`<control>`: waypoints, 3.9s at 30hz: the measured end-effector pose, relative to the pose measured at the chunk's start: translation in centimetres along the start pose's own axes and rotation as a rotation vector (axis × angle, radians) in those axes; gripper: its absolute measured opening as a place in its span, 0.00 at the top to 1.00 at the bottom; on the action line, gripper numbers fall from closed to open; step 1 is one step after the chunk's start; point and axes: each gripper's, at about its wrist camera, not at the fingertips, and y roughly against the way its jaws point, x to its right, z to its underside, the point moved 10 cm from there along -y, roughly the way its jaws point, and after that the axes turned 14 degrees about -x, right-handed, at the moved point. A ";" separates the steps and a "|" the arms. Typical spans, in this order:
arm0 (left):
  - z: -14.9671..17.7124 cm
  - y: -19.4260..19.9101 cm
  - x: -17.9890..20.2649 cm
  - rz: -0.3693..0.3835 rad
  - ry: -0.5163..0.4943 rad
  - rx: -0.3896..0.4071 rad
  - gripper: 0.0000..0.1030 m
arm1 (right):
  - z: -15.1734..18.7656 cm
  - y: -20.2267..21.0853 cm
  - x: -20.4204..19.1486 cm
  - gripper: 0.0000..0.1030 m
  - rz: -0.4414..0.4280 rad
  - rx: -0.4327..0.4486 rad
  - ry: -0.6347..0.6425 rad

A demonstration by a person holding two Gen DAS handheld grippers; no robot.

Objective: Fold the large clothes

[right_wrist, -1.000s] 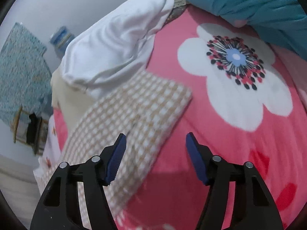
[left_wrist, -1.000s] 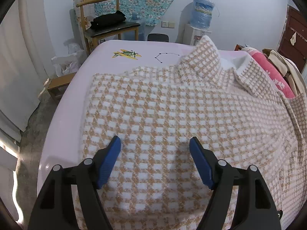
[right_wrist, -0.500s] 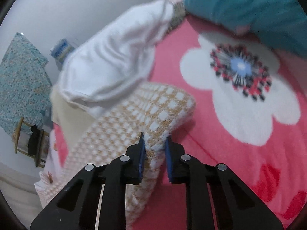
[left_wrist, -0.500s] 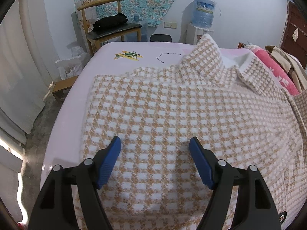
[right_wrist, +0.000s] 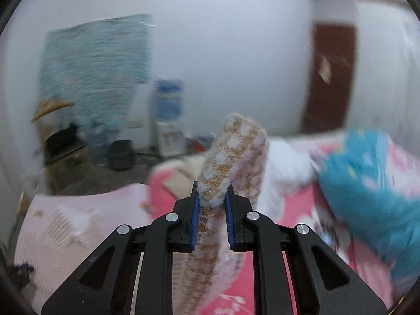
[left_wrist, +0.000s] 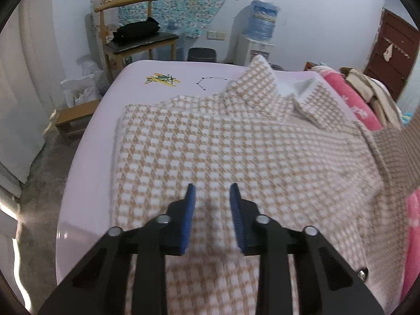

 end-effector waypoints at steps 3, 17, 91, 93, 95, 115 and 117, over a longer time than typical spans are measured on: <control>1.0 1.9 -0.3 0.036 -0.013 0.020 0.79 | -0.8 2.8 -8.7 0.84 -0.084 0.040 0.129; 6.0 5.6 -2.3 0.312 -0.046 -0.022 0.73 | 11.9 -1.0 -31.2 0.25 -0.667 -0.311 0.365; -3.3 -2.9 -4.5 -0.070 0.005 0.008 0.82 | 19.6 -21.8 -16.9 0.89 -0.302 -0.524 0.245; -3.5 -2.7 -4.5 -0.071 0.001 0.017 0.82 | 19.1 -22.2 -16.2 0.97 -0.317 -0.531 0.192; -3.4 -1.9 -4.7 -0.072 0.001 0.024 0.82 | 18.7 -21.7 -15.7 0.97 -0.310 -0.537 0.171; 5.8 5.9 0.3 -0.067 -0.206 0.021 0.74 | 24.5 -5.5 -18.7 0.43 -0.380 -0.484 0.346; 8.9 7.6 -0.2 -0.048 -0.195 0.011 0.72 | 26.4 -2.5 -17.3 0.38 -0.396 -0.480 0.327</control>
